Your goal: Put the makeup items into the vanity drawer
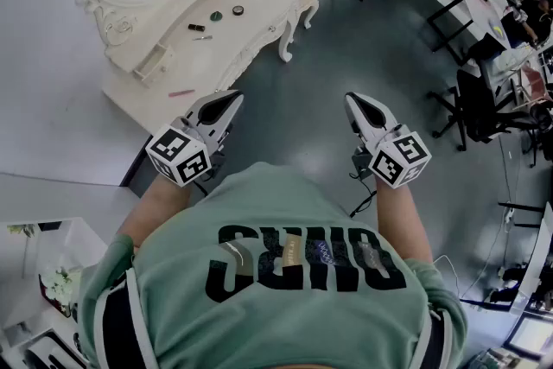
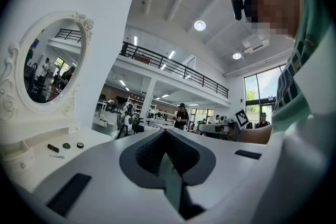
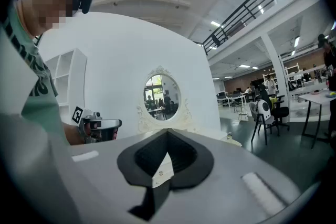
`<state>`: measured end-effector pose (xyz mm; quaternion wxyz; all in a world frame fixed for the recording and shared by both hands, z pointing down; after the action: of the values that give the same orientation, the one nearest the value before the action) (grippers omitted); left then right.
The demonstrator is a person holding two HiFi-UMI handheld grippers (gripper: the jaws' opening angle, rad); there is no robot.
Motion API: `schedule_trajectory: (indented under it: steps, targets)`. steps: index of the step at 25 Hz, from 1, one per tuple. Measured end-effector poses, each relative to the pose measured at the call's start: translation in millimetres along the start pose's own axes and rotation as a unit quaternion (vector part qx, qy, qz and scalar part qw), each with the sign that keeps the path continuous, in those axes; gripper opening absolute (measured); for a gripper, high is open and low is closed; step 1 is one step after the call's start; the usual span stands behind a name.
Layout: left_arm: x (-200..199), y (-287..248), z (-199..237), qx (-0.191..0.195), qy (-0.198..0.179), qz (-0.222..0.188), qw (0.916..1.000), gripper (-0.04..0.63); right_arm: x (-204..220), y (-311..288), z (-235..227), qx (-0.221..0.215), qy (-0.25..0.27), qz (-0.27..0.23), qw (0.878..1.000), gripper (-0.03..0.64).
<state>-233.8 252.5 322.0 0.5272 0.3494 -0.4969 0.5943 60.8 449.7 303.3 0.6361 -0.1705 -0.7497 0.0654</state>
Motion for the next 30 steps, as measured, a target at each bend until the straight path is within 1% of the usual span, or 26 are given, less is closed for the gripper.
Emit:
schedule_trajectory:
  steps: [10,15,21,25,28,30]
  targets:
    - [-1,-10,-1,0.002,-0.007,0.005,1.0000,0.003,0,0,-9,0.000,-0.006,-0.003,1.000,0.006]
    - [-5,-26,-8,0.000,-0.011,0.002,0.9999,0.003,-1,8,-21,0.000,-0.006,-0.007,1.000,0.008]
    - [-7,-58,-33,-0.003,-0.011,-0.010,0.9999,0.003,-2,31,-47,-0.011,0.004,0.001,1.000,0.008]
    - [-7,-81,-41,-0.009,-0.004,-0.018,0.9998,0.003,-1,35,-69,-0.019,0.011,0.008,1.000,0.008]
    - [-5,-94,-39,-0.015,0.005,-0.008,0.9999,0.003,2,29,-88,-0.025,0.000,0.011,1.000,0.008]
    - [-3,-101,-26,-0.019,0.009,0.004,0.9998,0.003,4,16,-99,-0.030,-0.008,0.015,0.999,0.008]
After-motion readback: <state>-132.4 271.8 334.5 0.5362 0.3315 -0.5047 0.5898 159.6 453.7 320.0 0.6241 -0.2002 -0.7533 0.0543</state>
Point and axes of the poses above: the fingertips, and each gripper's own axes: y backward along the fingers, z to its left, x out of its underside, the point moved 10 cm from there along y, backward along the fingers, and after that the axes turned 13 degrees about z, right-handed, at the moved point
